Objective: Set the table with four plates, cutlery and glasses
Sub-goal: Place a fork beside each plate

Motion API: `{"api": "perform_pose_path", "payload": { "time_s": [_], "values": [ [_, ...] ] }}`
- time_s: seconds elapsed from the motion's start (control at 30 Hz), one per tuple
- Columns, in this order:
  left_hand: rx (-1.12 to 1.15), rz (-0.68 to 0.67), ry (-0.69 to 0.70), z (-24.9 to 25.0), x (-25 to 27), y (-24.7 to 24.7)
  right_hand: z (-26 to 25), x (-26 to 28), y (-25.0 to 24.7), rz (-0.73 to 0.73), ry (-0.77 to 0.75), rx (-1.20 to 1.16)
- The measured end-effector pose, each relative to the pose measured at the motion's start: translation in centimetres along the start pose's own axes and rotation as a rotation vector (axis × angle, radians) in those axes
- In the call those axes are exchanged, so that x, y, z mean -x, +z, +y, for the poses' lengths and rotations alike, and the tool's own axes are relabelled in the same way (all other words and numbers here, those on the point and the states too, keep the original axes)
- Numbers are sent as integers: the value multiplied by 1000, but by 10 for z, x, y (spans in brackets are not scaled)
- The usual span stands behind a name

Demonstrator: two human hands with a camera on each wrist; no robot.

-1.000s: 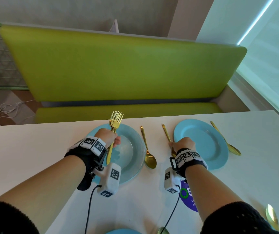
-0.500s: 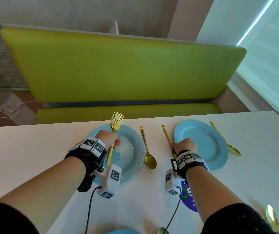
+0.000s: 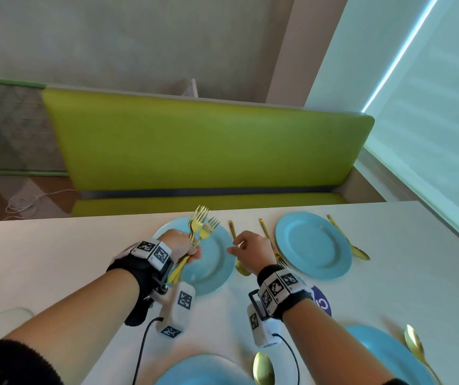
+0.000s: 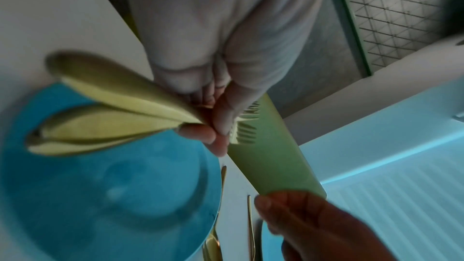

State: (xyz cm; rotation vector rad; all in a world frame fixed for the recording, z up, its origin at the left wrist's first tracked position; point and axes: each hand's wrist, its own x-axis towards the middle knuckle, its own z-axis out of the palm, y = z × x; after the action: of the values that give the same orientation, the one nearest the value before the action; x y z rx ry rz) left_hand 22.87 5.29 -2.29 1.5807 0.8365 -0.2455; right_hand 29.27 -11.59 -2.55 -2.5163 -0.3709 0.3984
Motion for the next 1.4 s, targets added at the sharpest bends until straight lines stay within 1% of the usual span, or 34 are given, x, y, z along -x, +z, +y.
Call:
{"api": "perform_pose_path", "payload": {
  "time_s": [0.13,0.23,0.33,0.43,0.53,0.63,0.77,0.87,0.93,1.03,1.1,1.17,1.3,1.4],
  "values": [
    [-85,-97,21,-7,34,-13,-45,36,6,-25,-200,48],
    [-192,-159,48,-16,58,-30,-72,66,17,-73,-284,103],
    [-290,-211,69,-29,81,-53,-93,96,30,-117,-312,132],
    [-283,-254,80,-45,106,-80,-114,123,42,-158,-324,151],
    [-245,-248,97,-58,126,-102,-132,147,52,-176,-331,197],
    [-279,-243,92,-64,140,-119,-145,166,61,-214,-324,220],
    [-317,-269,53,-71,145,-140,-162,176,71,-217,-288,295],
    [-284,-225,11,-73,140,-154,-174,173,76,-209,-243,341],
    [-205,-137,8,-73,131,-166,-177,169,76,-180,-217,358],
    [24,36,17,-70,111,-186,-176,157,73,-144,-151,405],
    [139,99,6,-67,102,-199,-171,145,71,-134,-81,425],
    [206,115,-5,-66,94,-209,-169,128,76,-147,-12,441],
    [265,147,-6,-62,74,-219,-165,90,96,-157,136,451],
    [328,121,-6,-59,60,-220,-163,65,115,-161,238,404]
  ]
}}
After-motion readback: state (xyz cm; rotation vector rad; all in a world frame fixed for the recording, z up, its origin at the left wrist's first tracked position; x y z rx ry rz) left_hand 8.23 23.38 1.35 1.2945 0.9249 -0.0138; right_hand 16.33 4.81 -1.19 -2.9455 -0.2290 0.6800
